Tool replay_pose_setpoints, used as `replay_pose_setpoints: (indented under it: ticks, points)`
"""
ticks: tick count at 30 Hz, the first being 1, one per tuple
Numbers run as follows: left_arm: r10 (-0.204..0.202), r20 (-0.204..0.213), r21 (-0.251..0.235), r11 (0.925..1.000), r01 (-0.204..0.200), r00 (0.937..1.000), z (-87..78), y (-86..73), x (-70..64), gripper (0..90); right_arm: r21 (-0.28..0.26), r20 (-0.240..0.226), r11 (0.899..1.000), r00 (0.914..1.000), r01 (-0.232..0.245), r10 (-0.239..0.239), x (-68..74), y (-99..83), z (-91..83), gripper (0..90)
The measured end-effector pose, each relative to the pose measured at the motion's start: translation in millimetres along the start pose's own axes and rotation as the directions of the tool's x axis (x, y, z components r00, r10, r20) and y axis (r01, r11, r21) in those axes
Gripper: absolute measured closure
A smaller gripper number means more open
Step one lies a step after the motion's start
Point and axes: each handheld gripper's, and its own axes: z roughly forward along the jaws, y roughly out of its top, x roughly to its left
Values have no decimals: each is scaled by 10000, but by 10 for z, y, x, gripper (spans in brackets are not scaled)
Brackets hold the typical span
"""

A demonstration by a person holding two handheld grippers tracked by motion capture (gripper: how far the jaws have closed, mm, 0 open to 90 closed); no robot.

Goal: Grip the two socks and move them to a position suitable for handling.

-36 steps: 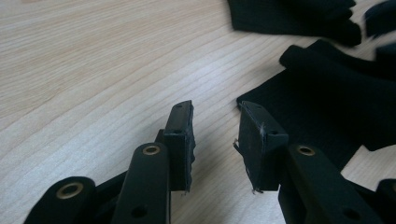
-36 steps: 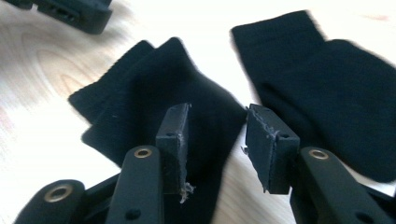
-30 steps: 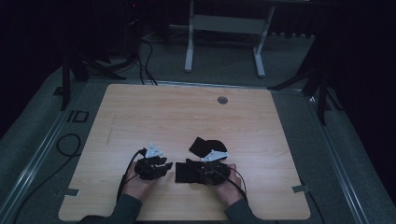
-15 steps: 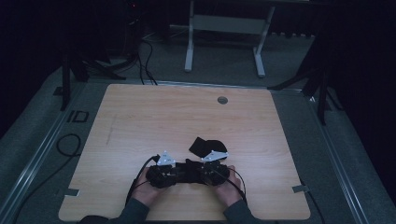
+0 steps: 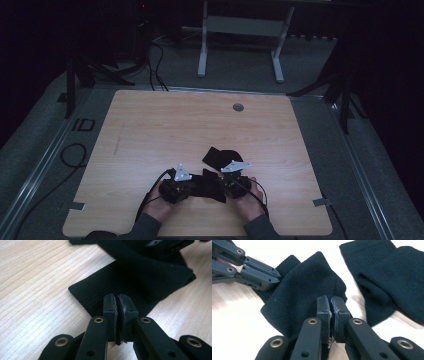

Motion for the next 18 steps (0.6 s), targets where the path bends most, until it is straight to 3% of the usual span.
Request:
replay_pose_setpoints:
  ticks: [15, 18]
  points:
    - [-26, -132, 56, 10000, 27, 9999, -14, -9, 13, 852, -5, -653, 9972, 9950, -752, 750, -162, -125, -199, 855]
    - [26, -458, 140, 9999, -20, 9989, -36, -17, 37, 850, 27, -498, 9959, 9946, -907, 907, -218, -155, -252, 868]
